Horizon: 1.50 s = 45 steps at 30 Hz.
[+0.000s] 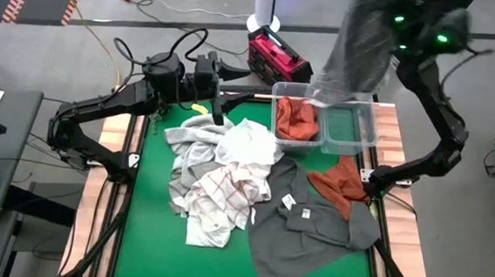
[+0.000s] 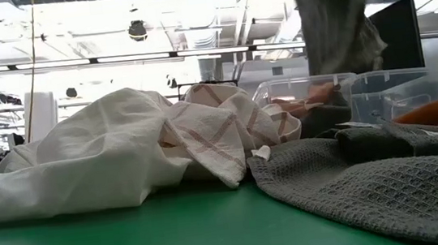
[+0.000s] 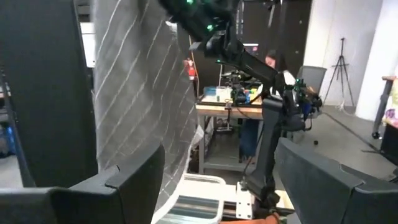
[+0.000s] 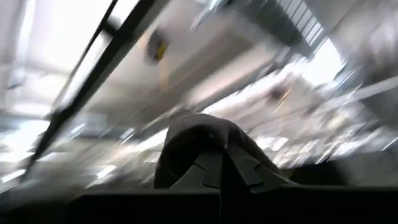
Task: Sort towels by color in basket
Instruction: Put the dark gray checkered towel into the left transparent bin
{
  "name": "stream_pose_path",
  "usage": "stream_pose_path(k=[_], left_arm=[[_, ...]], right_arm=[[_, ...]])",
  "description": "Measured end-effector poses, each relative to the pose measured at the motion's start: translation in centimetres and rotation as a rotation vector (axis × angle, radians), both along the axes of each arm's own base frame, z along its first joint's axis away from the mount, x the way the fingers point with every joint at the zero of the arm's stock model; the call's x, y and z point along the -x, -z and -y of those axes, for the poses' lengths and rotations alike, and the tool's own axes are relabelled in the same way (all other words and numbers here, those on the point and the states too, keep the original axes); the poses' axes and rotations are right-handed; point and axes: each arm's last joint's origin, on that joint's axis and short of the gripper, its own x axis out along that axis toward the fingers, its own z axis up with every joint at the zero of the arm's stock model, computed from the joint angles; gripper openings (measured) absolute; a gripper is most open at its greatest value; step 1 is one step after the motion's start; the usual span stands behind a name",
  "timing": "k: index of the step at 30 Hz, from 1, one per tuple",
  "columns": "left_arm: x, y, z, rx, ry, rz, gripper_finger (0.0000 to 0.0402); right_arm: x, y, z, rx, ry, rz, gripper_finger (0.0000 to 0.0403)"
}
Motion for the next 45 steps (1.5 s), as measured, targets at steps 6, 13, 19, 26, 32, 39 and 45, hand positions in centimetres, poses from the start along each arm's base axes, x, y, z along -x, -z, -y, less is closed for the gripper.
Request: stream_pose_path(k=[6, 13, 19, 26, 32, 39, 45], left_arm=[[0.0, 0.0, -0.1, -0.037, -0.045, -0.008, 0.0292], [1.6, -0.5, -0.2, -0.054, -0.173, -0.036, 0.0292], [4.0, -1.0, 0.3, -0.053, -0.246, -0.09, 0.0292], [5.3, -1.3, 0.5, -0.017, -0.276, -0.101, 0.0292], [4.2, -0.5, 0.3, -0.001, -0.273, -0.139, 0.0292], [2.2, 0.9, -0.4, 0.048, -0.29, -0.181, 0.0292], [1.8, 0.9, -0.6, 0.075, -0.303, -0.147, 0.0292]], right_arm=[[-5.6, 2.5, 0.8, -0.092, -0.31, -0.09, 0.0022], [-8.9, 3.5, -1.5, -0.155, -0.528, -0.164, 0.0022], [-7.6, 4.2, -3.7, -0.307, -0.476, -0.352, 0.0022], [-2.6, 5.0, -6.2, -0.473, -0.168, -0.575, 0.0022], [0.8, 8.2, -7.3, -0.739, 0.089, -0.864, 0.0022], [0.3, 9.4, -6.8, -0.822, 0.254, -0.912, 0.0022], [-5.2, 13.9, -5.0, -0.896, 0.099, -1.246, 0.0022]])
